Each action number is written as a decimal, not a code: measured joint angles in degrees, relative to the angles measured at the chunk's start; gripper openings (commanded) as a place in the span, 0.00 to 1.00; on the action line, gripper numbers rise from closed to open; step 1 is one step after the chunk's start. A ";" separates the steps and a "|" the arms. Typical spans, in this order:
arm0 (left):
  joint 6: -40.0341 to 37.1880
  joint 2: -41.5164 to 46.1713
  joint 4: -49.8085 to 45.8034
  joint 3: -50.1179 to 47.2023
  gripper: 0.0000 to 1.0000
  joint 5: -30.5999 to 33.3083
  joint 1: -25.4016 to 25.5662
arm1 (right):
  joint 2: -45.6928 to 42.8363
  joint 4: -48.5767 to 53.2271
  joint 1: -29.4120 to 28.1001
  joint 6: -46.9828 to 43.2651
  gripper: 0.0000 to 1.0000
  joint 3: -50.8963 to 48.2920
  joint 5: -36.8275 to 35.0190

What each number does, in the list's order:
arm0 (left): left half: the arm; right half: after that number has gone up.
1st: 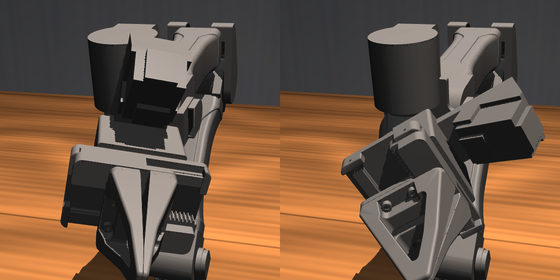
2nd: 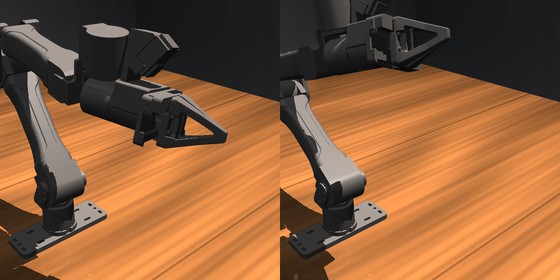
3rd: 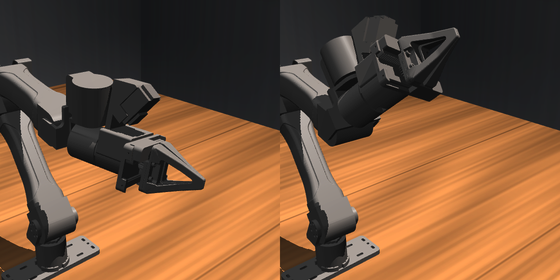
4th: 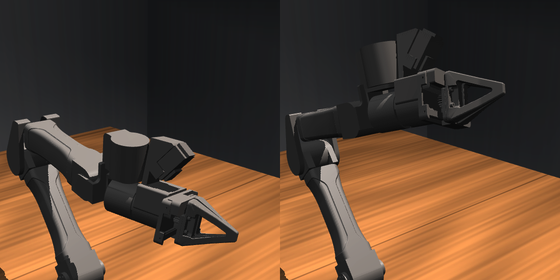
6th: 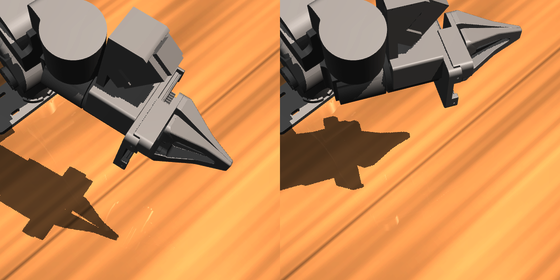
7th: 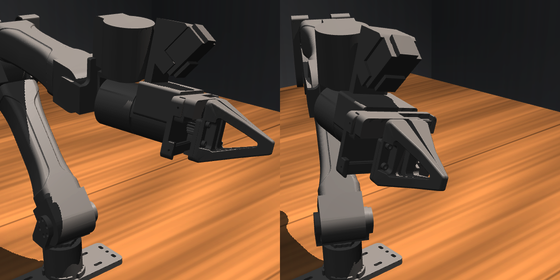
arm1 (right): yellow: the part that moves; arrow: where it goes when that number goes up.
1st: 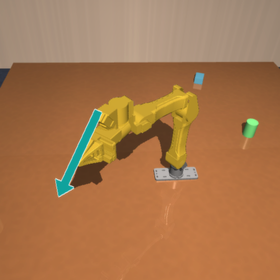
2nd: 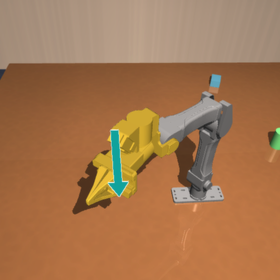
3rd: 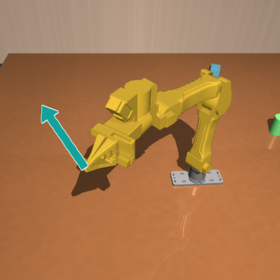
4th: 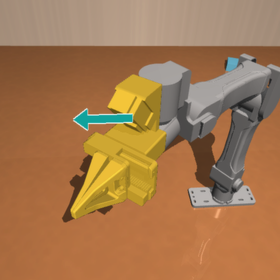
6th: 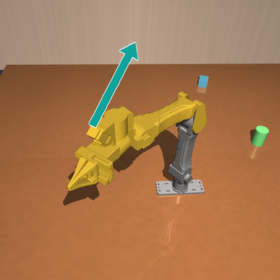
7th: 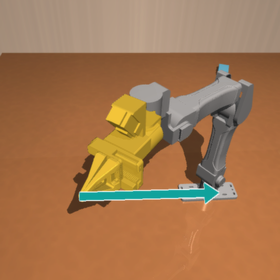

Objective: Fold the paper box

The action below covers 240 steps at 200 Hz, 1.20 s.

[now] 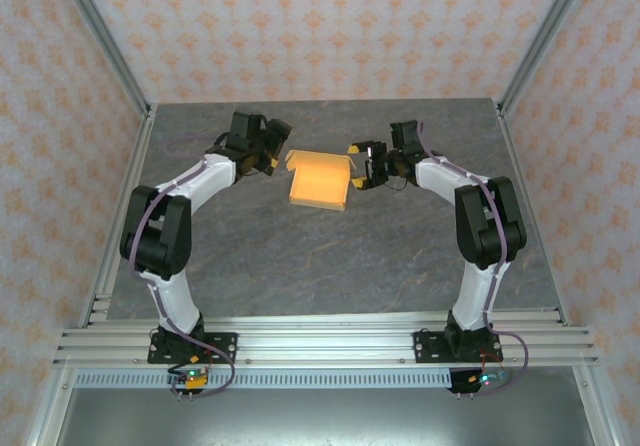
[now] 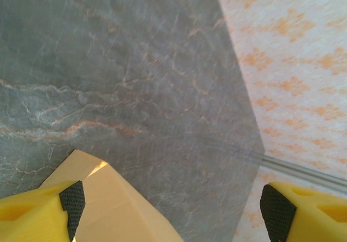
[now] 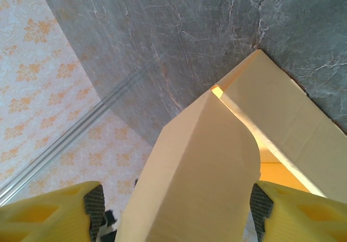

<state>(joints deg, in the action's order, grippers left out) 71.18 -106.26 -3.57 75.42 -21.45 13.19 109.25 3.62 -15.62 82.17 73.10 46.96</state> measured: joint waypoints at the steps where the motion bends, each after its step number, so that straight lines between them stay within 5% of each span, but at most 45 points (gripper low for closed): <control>1: 0.07 -0.11 0.00 0.00 0.85 -0.07 0.04 | 0.00 0.00 0.00 0.02 0.73 0.00 -0.02; 32: 0.57 -2.47 -0.02 0.63 0.83 -2.19 0.85 | 0.00 0.00 -0.13 0.37 0.73 0.85 -0.02; 75: 2.27 -2.29 1.64 0.50 0.62 -3.48 1.73 | 0.00 -0.02 -0.48 0.59 0.70 1.18 -0.07; 155: 6.47 -0.98 4.35 -2.38 0.67 -3.87 4.46 | 0.02 -0.04 -1.11 1.03 0.70 1.16 -0.24; 240: 10.45 1.88 7.15 -9.62 0.51 -3.63 7.41 | 0.00 3.34 -1.16 -3.91 0.69 -0.13 -0.68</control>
<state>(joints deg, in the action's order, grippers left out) 81.62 -104.38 3.57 65.80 -25.08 20.60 109.25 6.96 -16.78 78.26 72.97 46.28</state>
